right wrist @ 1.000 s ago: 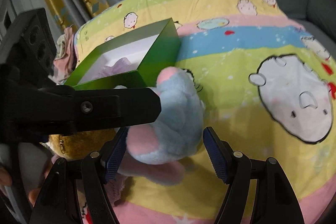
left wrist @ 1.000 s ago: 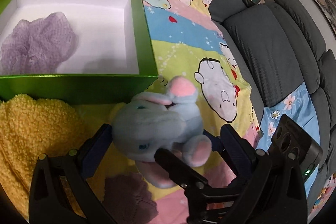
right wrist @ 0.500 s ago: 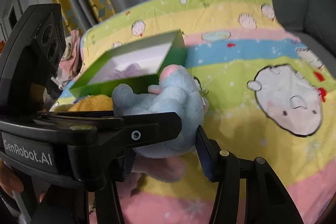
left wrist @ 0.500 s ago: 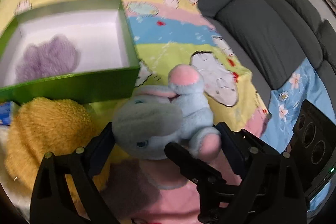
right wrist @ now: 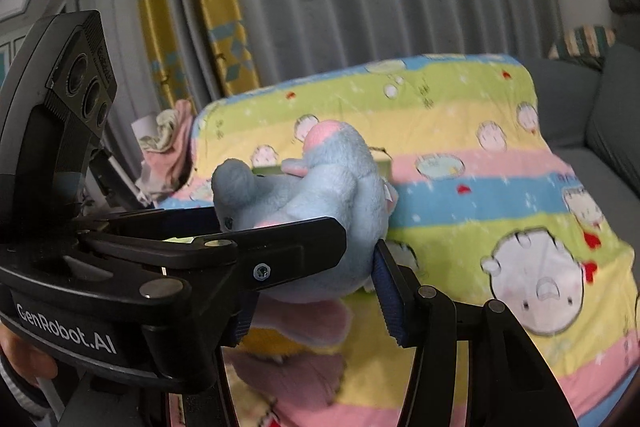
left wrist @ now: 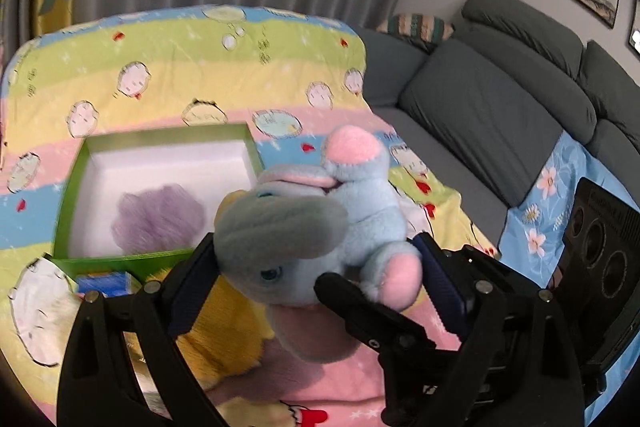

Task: Organize soft objects
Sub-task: 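Lift the blue elephant into the green box beside the bath puff, release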

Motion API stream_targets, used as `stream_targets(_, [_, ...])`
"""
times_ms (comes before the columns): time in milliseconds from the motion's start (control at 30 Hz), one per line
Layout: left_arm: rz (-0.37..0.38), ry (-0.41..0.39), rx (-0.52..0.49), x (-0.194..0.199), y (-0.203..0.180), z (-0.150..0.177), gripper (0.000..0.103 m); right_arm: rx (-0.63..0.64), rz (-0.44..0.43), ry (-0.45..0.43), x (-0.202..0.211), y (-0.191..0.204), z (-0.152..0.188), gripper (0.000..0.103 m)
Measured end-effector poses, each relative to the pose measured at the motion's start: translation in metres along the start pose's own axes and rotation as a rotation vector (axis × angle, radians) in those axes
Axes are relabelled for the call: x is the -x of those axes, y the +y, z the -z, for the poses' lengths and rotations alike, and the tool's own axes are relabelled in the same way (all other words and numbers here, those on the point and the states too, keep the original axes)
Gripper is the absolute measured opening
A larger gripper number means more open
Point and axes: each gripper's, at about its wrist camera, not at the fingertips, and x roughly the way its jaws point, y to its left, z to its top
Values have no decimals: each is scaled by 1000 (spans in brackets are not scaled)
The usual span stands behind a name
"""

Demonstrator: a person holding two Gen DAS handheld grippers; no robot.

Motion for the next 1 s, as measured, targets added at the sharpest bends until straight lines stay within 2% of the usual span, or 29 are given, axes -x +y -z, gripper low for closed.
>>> stream_targets(200, [-50, -58, 11, 14, 24, -22, 93, 57, -37, -36, -22, 22, -28, 54])
stream_targets(400, [-98, -80, 22, 13, 48, -38, 93, 80, -74, -45, -52, 33, -43, 54])
stream_targets(700, [-136, -28, 70, -19, 94, -47, 93, 76, -95, 27, -109, 36, -46, 54])
stream_targets(1000, [-140, 34, 141, -49, 128, -41, 93, 87, -74, 108, -150, 37, -37, 55])
